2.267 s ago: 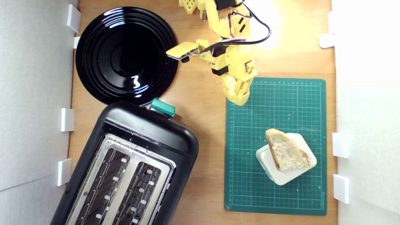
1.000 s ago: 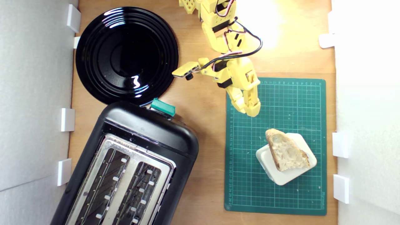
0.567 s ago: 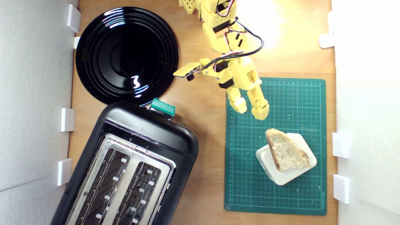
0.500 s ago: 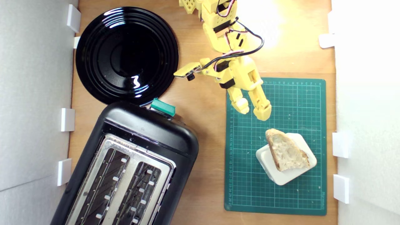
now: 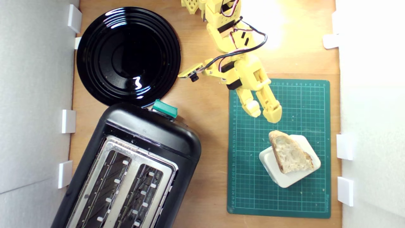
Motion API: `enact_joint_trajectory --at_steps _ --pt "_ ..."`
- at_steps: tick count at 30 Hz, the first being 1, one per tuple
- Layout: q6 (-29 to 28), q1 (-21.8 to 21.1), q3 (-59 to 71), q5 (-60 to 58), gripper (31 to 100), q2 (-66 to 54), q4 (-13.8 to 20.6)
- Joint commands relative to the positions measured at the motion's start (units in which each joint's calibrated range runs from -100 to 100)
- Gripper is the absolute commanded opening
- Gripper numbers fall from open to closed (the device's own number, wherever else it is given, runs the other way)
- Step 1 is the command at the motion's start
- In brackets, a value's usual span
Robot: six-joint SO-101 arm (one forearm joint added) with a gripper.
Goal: Pick bread and place in toaster
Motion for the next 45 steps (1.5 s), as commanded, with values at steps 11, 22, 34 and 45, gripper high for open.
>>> enact_joint_trajectory --at_steps 11,22,34,45 --pt "0.6 -0.6 -3.6 -17.9 85.8 17.8 -1.0" --pt "0.2 -8.1 -4.3 -18.3 85.8 18.2 -15.5" --pt "-1.7 -8.2 -8.7 -17.9 85.8 12.6 -15.6" --pt "-1.7 -11.0 -11.0 -17.6 85.7 13.8 -16.6"
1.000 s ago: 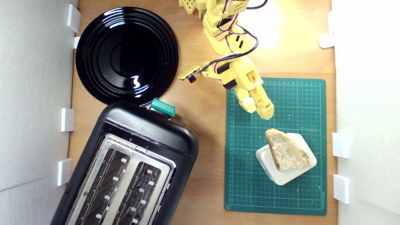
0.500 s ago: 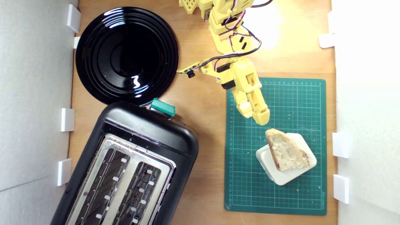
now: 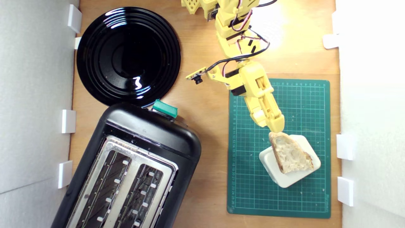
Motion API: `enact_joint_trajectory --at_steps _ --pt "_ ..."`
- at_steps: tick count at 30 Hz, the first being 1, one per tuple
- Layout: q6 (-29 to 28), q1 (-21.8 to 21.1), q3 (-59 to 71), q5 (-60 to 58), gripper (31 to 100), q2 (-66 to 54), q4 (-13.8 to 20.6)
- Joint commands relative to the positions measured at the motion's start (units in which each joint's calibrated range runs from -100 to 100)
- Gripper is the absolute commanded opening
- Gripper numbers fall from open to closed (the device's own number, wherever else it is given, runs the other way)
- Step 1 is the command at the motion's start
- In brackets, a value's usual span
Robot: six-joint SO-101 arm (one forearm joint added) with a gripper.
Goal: Pick bread and place in toaster
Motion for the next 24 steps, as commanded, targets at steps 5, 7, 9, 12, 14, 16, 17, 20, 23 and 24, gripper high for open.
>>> enact_joint_trajectory --at_steps 5,7,9,12,14,16,17,20,23,24 --pt "0.3 -2.6 -5.2 -1.5 85.7 1.7 -3.1" --pt "0.3 -2.6 -5.3 -1.5 85.7 2.4 -3.1" --pt "0.3 -2.6 -5.2 -1.5 85.7 2.9 -3.1" --pt "0.3 -2.3 -5.2 -1.5 85.7 3.6 -3.0" --pt "0.3 -2.1 -5.3 -1.5 85.7 3.7 -3.0" --pt "0.3 -2.1 -5.8 -1.5 85.7 3.9 -3.0" --pt "0.3 -2.1 -6.0 -1.5 85.7 4.0 -3.1" --pt "0.3 -2.2 -7.4 -1.5 85.7 5.9 -3.1" --pt "1.5 -2.3 -8.2 -1.5 85.7 7.7 -2.8" --pt "1.7 -2.4 -8.2 -1.5 85.7 7.9 -3.0"
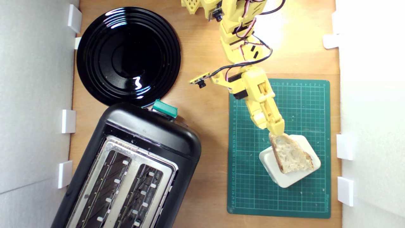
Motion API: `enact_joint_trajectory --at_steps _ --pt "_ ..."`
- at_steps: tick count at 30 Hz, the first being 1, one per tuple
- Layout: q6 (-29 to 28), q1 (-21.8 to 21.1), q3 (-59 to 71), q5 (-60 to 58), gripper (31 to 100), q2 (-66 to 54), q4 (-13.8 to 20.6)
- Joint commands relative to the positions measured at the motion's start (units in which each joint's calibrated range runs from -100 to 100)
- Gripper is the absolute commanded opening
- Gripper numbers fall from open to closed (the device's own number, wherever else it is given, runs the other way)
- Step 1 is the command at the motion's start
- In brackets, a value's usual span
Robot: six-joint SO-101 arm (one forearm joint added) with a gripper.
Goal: Pick bread and place in toaster
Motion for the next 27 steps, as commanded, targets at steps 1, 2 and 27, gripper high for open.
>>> enact_joint_trajectory --at_steps 1,2,27 --pt "0.8 -0.6 -2.0 -1.5 85.7 0.0 -0.4" --pt "0.8 -0.6 -2.3 -1.5 85.7 0.2 -0.4" --pt "1.0 -0.8 -11.4 -1.5 85.7 6.0 -0.5"
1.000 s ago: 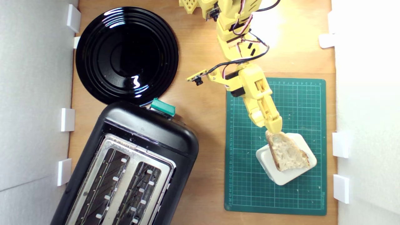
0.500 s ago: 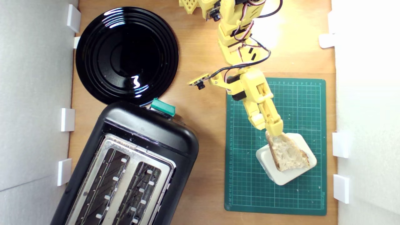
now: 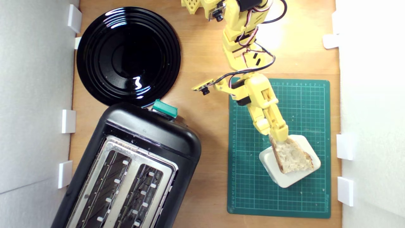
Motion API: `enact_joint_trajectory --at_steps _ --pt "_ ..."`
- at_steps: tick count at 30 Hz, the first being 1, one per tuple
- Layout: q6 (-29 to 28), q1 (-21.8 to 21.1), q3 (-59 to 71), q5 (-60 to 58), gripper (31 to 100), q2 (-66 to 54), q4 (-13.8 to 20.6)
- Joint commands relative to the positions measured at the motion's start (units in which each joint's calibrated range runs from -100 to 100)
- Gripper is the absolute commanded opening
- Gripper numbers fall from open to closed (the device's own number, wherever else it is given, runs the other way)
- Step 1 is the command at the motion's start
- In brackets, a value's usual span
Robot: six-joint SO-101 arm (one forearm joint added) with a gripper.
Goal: Pick bread and place in toaster
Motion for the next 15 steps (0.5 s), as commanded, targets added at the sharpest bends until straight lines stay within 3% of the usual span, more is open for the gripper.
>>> enact_joint_trajectory --at_steps 1,15 --pt "0.3 -0.7 -2.9 -1.5 85.7 -0.2 -0.5" --pt "0.3 -1.8 -5.0 -0.9 85.7 0.0 -0.6"
